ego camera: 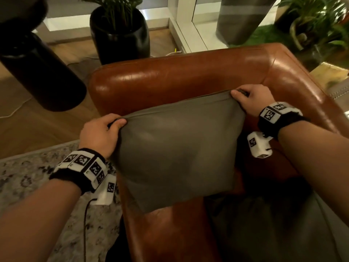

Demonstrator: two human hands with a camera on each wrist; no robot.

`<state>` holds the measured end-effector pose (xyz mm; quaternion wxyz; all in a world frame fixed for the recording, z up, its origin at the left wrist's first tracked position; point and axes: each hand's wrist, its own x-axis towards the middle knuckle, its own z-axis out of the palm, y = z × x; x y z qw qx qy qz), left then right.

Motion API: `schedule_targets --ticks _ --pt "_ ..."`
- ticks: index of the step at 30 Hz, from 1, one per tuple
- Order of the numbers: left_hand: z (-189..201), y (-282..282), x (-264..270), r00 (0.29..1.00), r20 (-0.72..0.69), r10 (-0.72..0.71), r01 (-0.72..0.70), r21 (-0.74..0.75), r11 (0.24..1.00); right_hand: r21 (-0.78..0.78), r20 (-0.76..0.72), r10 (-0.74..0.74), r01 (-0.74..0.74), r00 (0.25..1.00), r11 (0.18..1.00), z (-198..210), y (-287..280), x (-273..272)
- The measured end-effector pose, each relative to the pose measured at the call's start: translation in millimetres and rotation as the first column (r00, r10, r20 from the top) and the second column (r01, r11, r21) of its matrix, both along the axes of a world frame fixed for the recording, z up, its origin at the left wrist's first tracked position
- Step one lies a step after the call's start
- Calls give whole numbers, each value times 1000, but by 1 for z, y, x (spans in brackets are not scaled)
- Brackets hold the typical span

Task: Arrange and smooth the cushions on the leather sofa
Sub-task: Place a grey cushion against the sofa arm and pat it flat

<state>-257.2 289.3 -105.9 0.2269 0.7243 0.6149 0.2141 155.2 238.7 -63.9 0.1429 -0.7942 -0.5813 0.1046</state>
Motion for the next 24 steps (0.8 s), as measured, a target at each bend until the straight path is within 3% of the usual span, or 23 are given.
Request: schedule_targets --ticks 3,9,14,15,16,18,19,20,22,24 --pt "-4 1 3 985 125 121 -107 -118 987 47 -38 -132 133 991 990 -13 -3 -10" --pt "-15 -6 -2 993 111 30 -18 -111 994 121 -349 -236 294 907 948 -30 -4 -19" --pt "-16 -5 -4 989 140 38 -24 -101 995 166 -320 -282 347 904 923 -34 5 -28" --pt "-18 -4 -7 980 195 47 -26 -110 994 165 -380 -274 356 884 920 -32 4 -26" --pt "-19 -4 -13 949 305 77 -39 -128 991 155 -508 -262 386 820 909 -32 1 -21" --pt "-28 -10 -37 811 540 225 -95 -258 962 85 -810 -200 449 551 890 -36 -21 -10" --pt "-36 -16 -48 737 602 308 -94 -359 928 39 -870 -196 458 452 888 -44 -36 -5" --pt "-46 -26 -56 699 631 338 -36 -441 897 -6 -885 -205 430 418 903 -56 -52 -3" --pt "-61 -47 -51 688 673 271 162 -507 847 -56 -894 -183 302 410 952 -77 -74 -10" --pt "-73 -57 -32 673 706 220 230 -482 845 -74 -859 -177 225 481 972 -88 -77 -24"
